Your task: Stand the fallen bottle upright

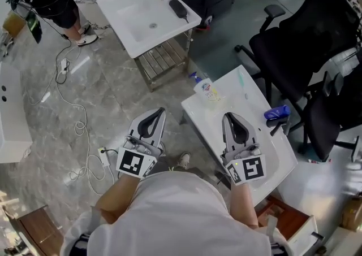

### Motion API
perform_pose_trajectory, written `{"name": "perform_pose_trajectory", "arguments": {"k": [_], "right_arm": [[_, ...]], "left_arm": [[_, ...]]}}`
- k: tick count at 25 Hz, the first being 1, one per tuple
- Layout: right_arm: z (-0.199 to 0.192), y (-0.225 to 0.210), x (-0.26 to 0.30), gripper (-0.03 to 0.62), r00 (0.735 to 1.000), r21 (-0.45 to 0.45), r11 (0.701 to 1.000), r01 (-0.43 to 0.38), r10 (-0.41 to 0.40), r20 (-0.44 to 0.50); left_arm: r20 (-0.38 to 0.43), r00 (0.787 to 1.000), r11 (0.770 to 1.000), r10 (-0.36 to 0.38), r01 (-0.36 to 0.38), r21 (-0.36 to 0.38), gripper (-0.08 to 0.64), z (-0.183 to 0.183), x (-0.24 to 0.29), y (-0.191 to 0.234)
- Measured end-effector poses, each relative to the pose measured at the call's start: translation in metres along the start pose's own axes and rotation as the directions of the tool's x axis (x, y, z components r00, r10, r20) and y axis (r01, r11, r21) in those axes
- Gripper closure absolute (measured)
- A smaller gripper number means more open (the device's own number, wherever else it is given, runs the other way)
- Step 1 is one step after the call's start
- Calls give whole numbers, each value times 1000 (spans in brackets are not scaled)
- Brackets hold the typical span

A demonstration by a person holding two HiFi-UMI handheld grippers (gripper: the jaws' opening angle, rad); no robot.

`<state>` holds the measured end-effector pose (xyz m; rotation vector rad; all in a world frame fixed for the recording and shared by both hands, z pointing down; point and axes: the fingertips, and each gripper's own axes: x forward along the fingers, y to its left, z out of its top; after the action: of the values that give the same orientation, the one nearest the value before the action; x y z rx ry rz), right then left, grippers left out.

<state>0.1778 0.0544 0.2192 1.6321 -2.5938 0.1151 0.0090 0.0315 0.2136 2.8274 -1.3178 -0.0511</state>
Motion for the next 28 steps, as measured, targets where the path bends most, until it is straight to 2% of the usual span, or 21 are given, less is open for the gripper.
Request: {"name": "perform_pose_trajectory", "arguments": {"k": [6, 12, 19, 24, 28], "right_arm": [[-14, 1, 20, 546, 999, 9, 1000, 13, -13, -39], [-28, 1, 49, 546, 991, -21, 1000, -17, 14, -132], [-47, 5, 80, 545, 971, -53, 998, -38, 24, -239], [-64, -1, 110, 545, 949, -75, 995, -61, 35, -313], [-76, -5, 129, 545, 938, -109, 992, -70, 28, -347]], "left_arm": [[-25, 1000, 1000, -14, 13, -25, 541, -16, 8, 22], [-34, 999, 997, -38, 35, -68, 541, -35, 20, 39], [-18, 999, 991, -49, 46, -130, 541, -56, 34, 60], [-14, 999, 982, -45, 42, -182, 541, -86, 49, 76], [-22, 997, 978, -76, 71, -196, 541, -104, 58, 79]]}}
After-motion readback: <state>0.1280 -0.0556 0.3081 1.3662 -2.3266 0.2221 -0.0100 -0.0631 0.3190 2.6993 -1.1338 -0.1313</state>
